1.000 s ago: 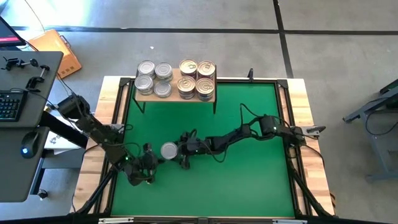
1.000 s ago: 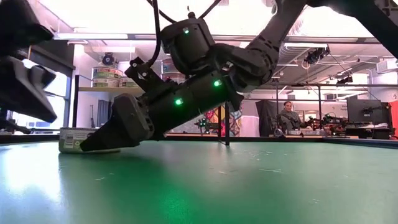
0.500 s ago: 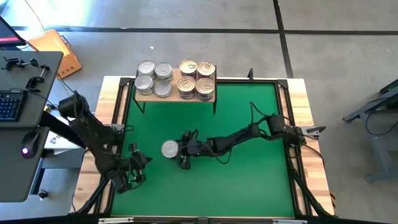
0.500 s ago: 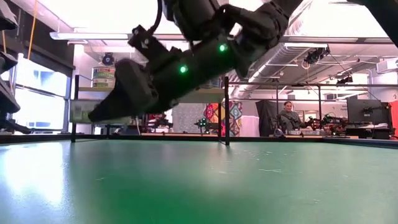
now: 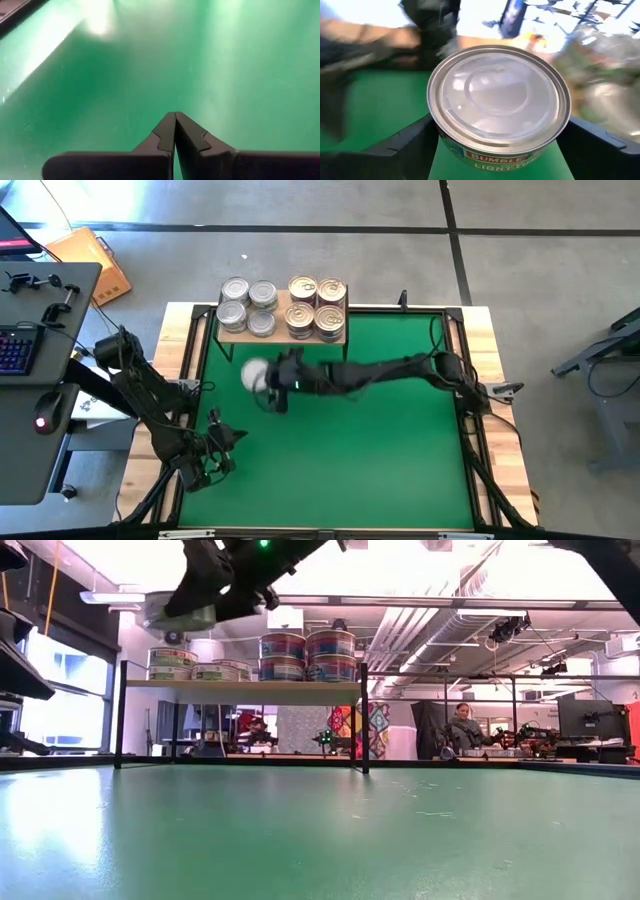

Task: Stack canned seafood by type on shelf
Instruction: Stack the green tuna can on the other green tuna can on the shelf

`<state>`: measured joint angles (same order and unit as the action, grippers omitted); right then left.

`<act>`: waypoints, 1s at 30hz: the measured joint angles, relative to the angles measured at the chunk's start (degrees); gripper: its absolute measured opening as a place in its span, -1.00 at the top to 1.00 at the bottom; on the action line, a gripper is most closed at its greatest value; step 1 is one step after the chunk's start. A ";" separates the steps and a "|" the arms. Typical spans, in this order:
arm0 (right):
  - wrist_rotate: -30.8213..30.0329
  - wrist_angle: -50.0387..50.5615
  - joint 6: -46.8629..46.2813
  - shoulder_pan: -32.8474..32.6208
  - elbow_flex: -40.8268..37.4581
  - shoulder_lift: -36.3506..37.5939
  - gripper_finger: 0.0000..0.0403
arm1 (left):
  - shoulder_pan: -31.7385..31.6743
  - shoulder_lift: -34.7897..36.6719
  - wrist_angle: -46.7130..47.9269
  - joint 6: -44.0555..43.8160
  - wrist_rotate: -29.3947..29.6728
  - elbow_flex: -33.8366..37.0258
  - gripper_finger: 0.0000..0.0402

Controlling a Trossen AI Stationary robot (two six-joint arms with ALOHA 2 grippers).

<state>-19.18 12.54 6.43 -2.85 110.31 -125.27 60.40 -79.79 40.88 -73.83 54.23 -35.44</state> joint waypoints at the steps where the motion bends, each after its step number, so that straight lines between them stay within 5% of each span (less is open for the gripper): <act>1: 0.04 0.99 -0.03 1.27 1.73 0.00 -0.69 | 0.00 -0.02 -0.15 0.03 0.39 0.00 1.00; 13: 6.21 4.62 -1.93 12.74 8.92 -0.20 -0.69 | 0.00 -0.02 -0.37 0.56 3.16 0.00 1.00; 25: 14.07 -2.08 -1.57 14.73 9.06 -1.83 -0.69 | -0.07 -0.02 -0.15 0.56 3.46 0.00 1.00; 30: 12.52 -3.00 -1.76 14.64 9.04 -2.69 -0.69 | -0.15 -0.04 -0.24 0.56 3.46 0.00 1.00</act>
<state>-6.66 9.54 4.67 11.79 119.35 -127.96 60.25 -79.83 40.64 -73.28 57.69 -35.44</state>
